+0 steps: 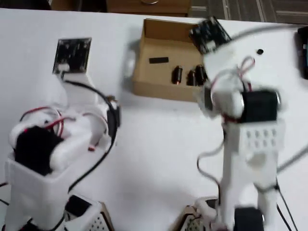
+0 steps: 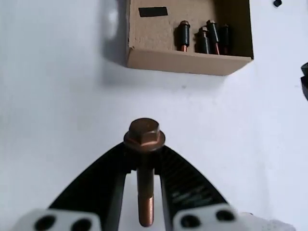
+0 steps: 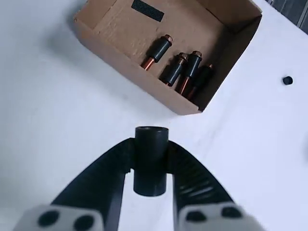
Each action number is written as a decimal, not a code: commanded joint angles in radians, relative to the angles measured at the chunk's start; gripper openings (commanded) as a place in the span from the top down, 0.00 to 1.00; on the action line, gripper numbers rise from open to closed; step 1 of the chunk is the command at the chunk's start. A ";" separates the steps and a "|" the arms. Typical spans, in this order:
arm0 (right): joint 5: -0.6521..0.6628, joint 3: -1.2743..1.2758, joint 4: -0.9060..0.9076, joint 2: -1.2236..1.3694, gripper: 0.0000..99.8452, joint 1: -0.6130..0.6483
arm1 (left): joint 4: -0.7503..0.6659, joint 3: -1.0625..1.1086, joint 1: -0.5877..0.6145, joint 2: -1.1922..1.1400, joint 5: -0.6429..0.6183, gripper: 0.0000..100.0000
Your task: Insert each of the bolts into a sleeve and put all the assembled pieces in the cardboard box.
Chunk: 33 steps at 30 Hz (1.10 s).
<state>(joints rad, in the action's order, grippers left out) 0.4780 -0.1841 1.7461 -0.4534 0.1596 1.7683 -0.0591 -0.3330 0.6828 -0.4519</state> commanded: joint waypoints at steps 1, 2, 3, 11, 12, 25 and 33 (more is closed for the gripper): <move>-0.046 0.124 0.021 -0.206 0.98 0.010 | 0.002 0.058 -0.069 0.063 -0.014 0.98; -0.060 0.157 0.021 -0.252 0.98 0.021 | 0.000 0.074 -0.075 0.071 -0.012 0.98; -0.066 0.192 0.021 -0.295 0.98 0.039 | -0.003 0.093 -0.077 0.078 -0.012 0.98; -0.226 0.422 0.021 -0.636 0.98 0.179 | -0.005 0.125 -0.144 0.083 -0.009 0.98; -0.267 0.439 0.021 -0.670 0.98 0.199 | -0.006 0.124 -0.157 0.083 -0.008 0.98; -0.545 0.701 0.015 -0.984 0.98 0.384 | -0.302 0.125 -0.247 0.212 0.034 0.98; -0.698 0.865 -0.044 -1.193 0.98 0.387 | -0.520 0.157 -0.354 0.173 0.032 0.98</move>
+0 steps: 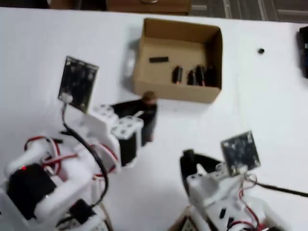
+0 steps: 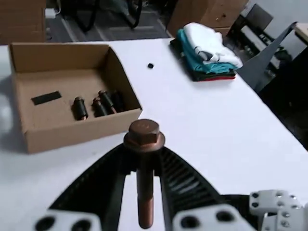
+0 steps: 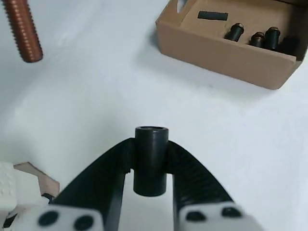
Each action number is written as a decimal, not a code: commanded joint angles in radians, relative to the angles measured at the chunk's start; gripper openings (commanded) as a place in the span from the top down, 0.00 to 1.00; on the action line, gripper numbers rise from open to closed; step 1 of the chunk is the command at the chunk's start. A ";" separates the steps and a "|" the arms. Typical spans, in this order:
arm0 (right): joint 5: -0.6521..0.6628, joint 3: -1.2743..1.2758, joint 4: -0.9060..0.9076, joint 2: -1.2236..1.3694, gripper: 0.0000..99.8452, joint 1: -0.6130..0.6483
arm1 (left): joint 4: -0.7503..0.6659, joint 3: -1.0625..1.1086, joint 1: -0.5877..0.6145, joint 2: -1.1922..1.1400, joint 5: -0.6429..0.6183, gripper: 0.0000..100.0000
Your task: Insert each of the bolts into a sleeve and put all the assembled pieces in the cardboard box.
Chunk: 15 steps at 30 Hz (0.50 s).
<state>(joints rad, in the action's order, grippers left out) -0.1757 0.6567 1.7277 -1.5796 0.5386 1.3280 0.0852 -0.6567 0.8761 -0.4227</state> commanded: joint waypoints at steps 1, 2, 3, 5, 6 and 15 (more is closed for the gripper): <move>-0.055 0.043 -0.036 -0.097 0.98 0.008 | -0.097 0.024 -0.031 -0.031 -0.002 0.98; -0.064 0.061 -0.051 -0.128 0.98 0.008 | -0.127 0.030 -0.032 -0.041 -0.029 0.98; -0.071 0.080 -0.064 -0.156 0.98 0.008 | -0.160 0.039 -0.040 -0.049 -0.068 0.98; -0.077 0.118 -0.082 -0.194 0.98 0.005 | -0.222 0.058 -0.075 -0.069 -0.123 0.98; -0.077 0.127 -0.084 -0.206 0.98 0.004 | -0.242 0.071 -0.095 -0.083 -0.123 0.98; -0.117 0.135 -0.088 -0.219 0.98 0.001 | -0.308 0.113 -0.147 -0.146 -0.132 0.98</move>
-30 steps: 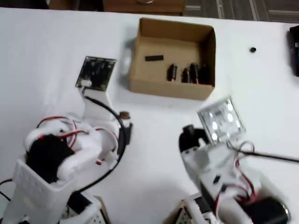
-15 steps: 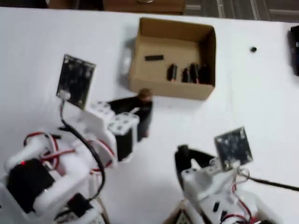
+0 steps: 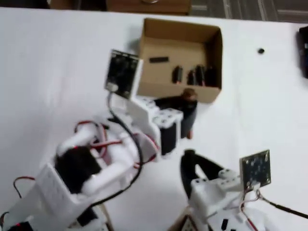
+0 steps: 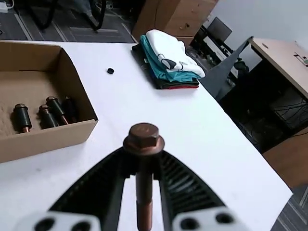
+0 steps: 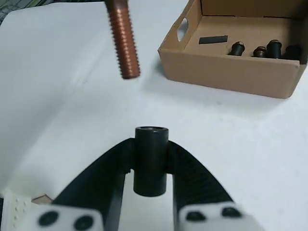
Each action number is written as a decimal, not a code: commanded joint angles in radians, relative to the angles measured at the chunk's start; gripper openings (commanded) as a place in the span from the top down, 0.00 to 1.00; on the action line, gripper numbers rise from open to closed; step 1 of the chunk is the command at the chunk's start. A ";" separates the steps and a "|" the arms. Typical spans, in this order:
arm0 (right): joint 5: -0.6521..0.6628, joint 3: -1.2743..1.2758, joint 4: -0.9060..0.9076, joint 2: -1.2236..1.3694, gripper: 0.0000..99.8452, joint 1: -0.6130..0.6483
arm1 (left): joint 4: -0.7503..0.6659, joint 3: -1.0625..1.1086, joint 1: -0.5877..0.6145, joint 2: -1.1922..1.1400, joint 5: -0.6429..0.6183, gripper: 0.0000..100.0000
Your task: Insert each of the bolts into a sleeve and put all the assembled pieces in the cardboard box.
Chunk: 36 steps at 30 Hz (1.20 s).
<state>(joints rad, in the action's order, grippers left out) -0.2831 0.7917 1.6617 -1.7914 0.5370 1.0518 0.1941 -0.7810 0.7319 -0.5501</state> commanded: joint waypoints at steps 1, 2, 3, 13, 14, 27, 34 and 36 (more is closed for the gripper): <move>-0.008 -0.002 -0.031 -0.007 0.98 0.002 | -0.031 0.008 -0.028 -0.002 -0.005 0.98; -0.008 -0.003 -0.042 -0.007 0.98 0.002 | -0.031 0.016 -0.028 -0.003 -0.005 0.98; -0.008 -0.003 -0.053 -0.007 0.98 0.002 | -0.031 0.027 -0.026 -0.003 -0.005 0.98; -0.002 -0.014 -0.073 -0.008 0.98 0.001 | -0.023 0.044 -0.023 0.000 -0.006 0.98; -0.002 -0.026 -0.085 -0.008 0.98 0.001 | -0.021 0.047 -0.023 0.000 -0.006 0.98; 0.000 -0.061 -0.108 -0.008 0.98 -0.019 | 0.012 0.053 0.003 0.000 -0.006 0.98; 0.132 -0.081 -0.205 -0.008 0.98 -0.096 | 0.054 0.058 -0.002 0.000 -0.038 0.98; 0.190 -0.081 -0.248 -0.008 0.98 -0.131 | 0.054 0.058 -0.003 -0.003 -0.040 0.98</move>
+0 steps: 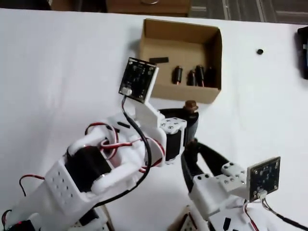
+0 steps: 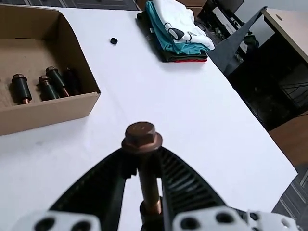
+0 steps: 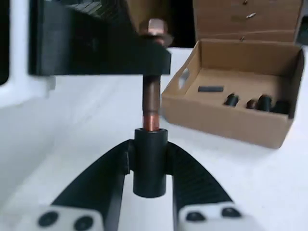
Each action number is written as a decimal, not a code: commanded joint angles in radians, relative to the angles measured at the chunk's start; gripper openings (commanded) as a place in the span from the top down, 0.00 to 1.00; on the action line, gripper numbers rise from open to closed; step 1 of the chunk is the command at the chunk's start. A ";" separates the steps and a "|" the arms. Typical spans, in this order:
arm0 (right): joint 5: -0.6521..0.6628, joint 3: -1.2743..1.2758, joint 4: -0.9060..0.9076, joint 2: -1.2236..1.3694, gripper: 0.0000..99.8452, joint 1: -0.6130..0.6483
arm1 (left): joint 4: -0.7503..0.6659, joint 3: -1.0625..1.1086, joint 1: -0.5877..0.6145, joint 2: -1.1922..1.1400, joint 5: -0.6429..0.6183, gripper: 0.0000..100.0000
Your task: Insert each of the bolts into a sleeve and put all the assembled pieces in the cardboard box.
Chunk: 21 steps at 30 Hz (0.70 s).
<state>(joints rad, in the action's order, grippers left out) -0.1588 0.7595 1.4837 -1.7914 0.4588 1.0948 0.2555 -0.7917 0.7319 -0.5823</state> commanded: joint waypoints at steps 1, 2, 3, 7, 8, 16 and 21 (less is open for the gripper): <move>0.084 -0.049 -0.088 -0.008 0.98 -0.064 | 0.011 -0.004 0.008 -0.003 -0.008 0.98; 0.095 -0.049 -0.105 -0.008 0.98 -0.074 | 0.011 -0.004 0.006 -0.003 -0.008 0.98; 0.101 -0.049 -0.119 -0.008 0.98 -0.082 | 0.012 -0.004 0.006 -0.003 -0.008 0.98; 0.103 -0.049 -0.165 -0.004 0.98 -0.101 | 0.034 -0.004 -0.020 -0.003 -0.006 0.98; 0.103 -0.048 -0.165 -0.001 0.98 -0.101 | 0.040 -0.004 -0.034 -0.005 -0.003 0.98; 0.103 -0.028 -0.165 -0.001 0.98 -0.101 | 0.046 0.079 -0.080 -0.005 -0.003 0.95; 0.103 -0.028 -0.165 -0.001 0.98 -0.102 | 0.110 0.077 -0.121 -0.006 -0.003 0.75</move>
<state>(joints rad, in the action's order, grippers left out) -0.0606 0.7626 1.3640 -1.7929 0.3790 1.1347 0.3076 -0.8608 0.7380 -0.5823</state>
